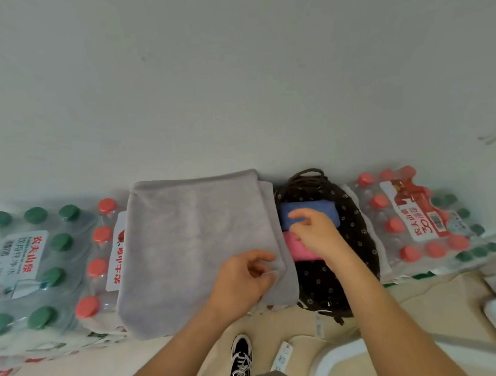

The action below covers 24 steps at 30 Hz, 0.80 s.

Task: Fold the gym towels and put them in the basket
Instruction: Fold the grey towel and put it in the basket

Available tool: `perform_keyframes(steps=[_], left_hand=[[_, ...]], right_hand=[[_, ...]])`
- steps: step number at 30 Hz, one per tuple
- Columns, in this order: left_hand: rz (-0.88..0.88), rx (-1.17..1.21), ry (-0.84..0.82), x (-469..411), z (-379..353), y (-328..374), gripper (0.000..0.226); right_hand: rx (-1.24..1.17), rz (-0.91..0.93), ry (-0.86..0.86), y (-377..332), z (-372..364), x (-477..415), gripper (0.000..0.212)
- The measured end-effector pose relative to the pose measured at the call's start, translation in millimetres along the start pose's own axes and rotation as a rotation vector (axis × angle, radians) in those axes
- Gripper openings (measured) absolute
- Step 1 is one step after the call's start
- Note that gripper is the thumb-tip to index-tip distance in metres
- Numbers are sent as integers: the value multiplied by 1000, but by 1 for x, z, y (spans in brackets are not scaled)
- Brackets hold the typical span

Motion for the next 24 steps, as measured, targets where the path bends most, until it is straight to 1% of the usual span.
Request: perform_keyframes(steps=[3, 5, 9, 11, 13, 14, 15, 16, 17, 18, 19, 20, 21, 22, 24], left_hand=[[54, 85, 15, 2, -1, -1, 17], [51, 79, 13, 6, -2, -1, 15], [60, 73, 0, 14, -10, -1, 18], [38, 27, -41, 18, -13, 3, 21], [9, -10, -85, 22, -11, 11, 22], [-21, -58, -71, 23, -5, 15, 21], [-59, -148, 0, 24, 8, 19, 20], [-95, -270, 129, 25, 29, 20, 20], [-125, -402, 291, 27, 55, 20, 21], [-126, -544, 452, 31, 84, 15, 23], [-86, -692, 574, 34, 112, 7, 28], [-14, -820, 634, 37, 137, -6, 35], [75, -899, 635, 40, 157, -19, 41], [166, -903, 597, 43, 169, -31, 45], [279, -785, 534, 49, 175, -44, 48]], right_hand=[[-12, -53, -169, 28, -8, 41, 20], [-21, -44, -189, 38, -12, 59, 13], [-83, -56, -133, 56, -21, 67, 13], [-65, -1, -28, 51, -17, 60, 17], [-50, 79, 89, 30, -10, 52, 21], [-63, 107, 108, 18, -8, 47, 24], [-72, 115, 90, 9, -9, 39, 30], [-74, 106, 43, 1, -14, 31, 40], [-75, 78, -23, -4, -20, 24, 51], [-86, 54, -80, -7, -27, 18, 60], [-96, 38, -111, -9, -32, 14, 66], [-102, 39, -109, -11, -35, 11, 68], [-95, 57, -84, -13, -36, 10, 67], [-76, 92, -42, -15, -36, 10, 63], [-28, 145, 29, -18, -38, 12, 61]])
Point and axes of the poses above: each hand's wrist, its own x-axis away from the middle knuckle, its own z-axis out of the back of the hand, y = z × x, the point moved 6 cm from there along -x, towards the middle knuckle, and after that the axes turned 4 degrees about -z, right-handed, at the moved point
